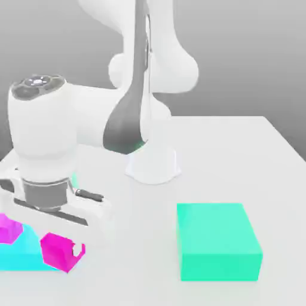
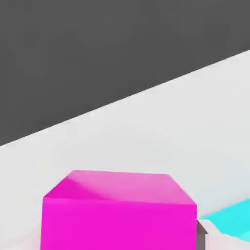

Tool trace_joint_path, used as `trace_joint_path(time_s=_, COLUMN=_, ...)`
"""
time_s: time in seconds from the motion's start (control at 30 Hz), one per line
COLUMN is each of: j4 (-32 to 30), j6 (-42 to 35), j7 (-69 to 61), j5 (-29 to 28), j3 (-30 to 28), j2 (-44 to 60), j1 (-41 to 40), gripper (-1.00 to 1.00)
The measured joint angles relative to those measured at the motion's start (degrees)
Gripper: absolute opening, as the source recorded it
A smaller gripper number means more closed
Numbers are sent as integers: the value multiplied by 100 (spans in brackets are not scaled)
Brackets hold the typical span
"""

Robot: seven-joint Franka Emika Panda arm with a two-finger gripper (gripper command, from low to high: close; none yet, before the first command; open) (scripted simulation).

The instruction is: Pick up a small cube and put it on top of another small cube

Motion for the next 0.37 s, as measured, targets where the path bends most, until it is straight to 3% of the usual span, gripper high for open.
trace_joint_path(time_s=0.1, j4=-132, j6=-275, j7=-90, j5=95, j3=-404, j2=-403, j1=-957, gripper=-100)
trace_joint_path(time_s=0.23, j4=-257, j6=376, j7=-359, j5=463, j3=-280, j2=156, j1=-1007, gripper=-100)
trace_joint_path(time_s=0.27, j4=-274, j6=496, j7=-400, j5=520, j3=-256, j2=265, j1=-1026, gripper=100)
trace_joint_path(time_s=0.37, j4=-274, j6=496, j7=-400, j5=520, j3=-256, j2=265, j1=-1026, gripper=100)
